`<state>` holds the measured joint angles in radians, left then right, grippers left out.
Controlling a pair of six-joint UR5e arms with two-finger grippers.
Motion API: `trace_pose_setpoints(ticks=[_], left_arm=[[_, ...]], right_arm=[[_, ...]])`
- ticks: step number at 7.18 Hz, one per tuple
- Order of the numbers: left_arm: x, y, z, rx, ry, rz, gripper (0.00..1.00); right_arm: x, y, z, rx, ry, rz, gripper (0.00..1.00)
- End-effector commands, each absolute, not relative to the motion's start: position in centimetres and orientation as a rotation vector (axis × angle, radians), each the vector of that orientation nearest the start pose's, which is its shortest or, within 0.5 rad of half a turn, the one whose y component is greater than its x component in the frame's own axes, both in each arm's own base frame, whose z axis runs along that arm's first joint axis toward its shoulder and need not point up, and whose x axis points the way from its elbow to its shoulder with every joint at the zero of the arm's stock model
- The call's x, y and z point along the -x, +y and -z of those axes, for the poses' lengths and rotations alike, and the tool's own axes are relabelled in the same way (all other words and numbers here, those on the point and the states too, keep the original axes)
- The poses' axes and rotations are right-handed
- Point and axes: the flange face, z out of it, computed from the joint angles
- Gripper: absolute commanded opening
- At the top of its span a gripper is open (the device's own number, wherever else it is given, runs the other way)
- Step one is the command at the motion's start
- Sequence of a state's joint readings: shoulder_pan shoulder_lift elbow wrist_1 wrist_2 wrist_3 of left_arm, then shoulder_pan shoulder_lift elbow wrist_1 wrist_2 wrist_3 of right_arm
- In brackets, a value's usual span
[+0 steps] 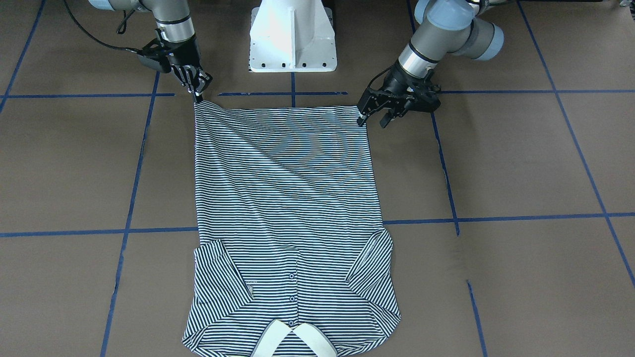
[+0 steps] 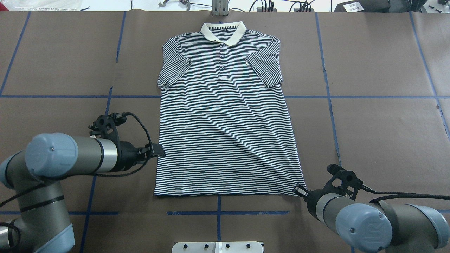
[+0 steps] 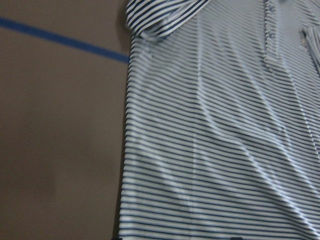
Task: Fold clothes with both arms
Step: 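Move the left gripper to the other hem corner nearest the robot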
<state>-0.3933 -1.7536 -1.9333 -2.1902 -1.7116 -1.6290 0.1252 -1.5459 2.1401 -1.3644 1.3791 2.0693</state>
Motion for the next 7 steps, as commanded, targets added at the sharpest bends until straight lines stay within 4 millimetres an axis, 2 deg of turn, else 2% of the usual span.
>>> trace_pose_setpoints(ticks=[1, 2, 3, 6, 7], left_arm=[[-48.1, -26.4, -32.1, -0.054, 1.091, 0.321, 0.68], [-48.6, -25.9, -32.6, -0.050, 1.072, 0.314, 0.60], [-48.9, -25.7, -32.8, -0.046, 1.053, 0.312, 0.57], [-49.8, -25.1, -33.5, -0.038, 1.021, 0.292, 0.55], [-49.9, -25.1, -33.6, -0.038, 1.019, 0.292, 0.50]], right_arm=[[45.2, -21.0, -36.4, -0.030, -0.836, -0.664, 0.00], [45.2, -21.0, -36.3, -0.030, -0.837, -0.664, 0.00], [45.2, -21.0, -36.3, -0.030, -0.837, -0.664, 0.00], [45.2, -21.0, -36.3, -0.030, -0.836, -0.664, 0.00], [45.2, -21.0, -36.3, -0.030, -0.837, -0.664, 0.00]])
